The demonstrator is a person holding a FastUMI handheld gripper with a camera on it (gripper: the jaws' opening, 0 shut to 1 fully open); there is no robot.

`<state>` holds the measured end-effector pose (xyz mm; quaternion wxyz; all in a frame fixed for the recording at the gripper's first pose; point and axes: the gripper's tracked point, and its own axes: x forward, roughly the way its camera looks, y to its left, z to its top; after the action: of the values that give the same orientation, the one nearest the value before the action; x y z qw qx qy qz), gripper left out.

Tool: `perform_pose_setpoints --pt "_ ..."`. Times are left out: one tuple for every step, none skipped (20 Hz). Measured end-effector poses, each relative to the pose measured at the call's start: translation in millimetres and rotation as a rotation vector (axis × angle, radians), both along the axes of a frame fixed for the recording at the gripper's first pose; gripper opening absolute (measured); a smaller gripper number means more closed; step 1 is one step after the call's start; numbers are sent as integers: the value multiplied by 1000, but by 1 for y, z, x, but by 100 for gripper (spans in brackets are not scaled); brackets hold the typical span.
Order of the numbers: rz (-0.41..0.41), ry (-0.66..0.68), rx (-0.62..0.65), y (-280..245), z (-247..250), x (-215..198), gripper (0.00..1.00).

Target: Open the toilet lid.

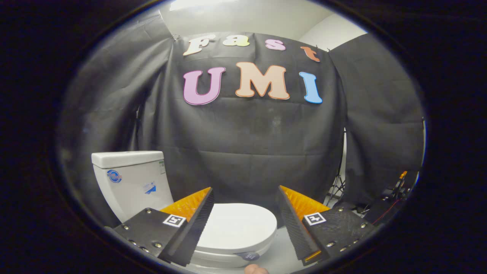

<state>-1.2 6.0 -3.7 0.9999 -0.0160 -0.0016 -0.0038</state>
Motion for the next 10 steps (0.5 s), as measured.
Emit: perform_pose_setpoints --pt "1 9 -2 0 -4 1 97" --pt "-1 25 0 -2 -10 3 97" --pt "-5 51 4 -5 -20 7 97" --pt "-14 81 14 -10 -31 9 97" --pt "-25 112 31 -16 -42 12 97" --pt "-34 140 54 -21 -51 14 97" --pt "-43 167 79 -25 -61 16 97" --pt "-49 197 104 -28 -71 18 98" --pt "-51 228 129 -31 -82 19 97" --pt "-56 257 148 -33 -92 21 97"
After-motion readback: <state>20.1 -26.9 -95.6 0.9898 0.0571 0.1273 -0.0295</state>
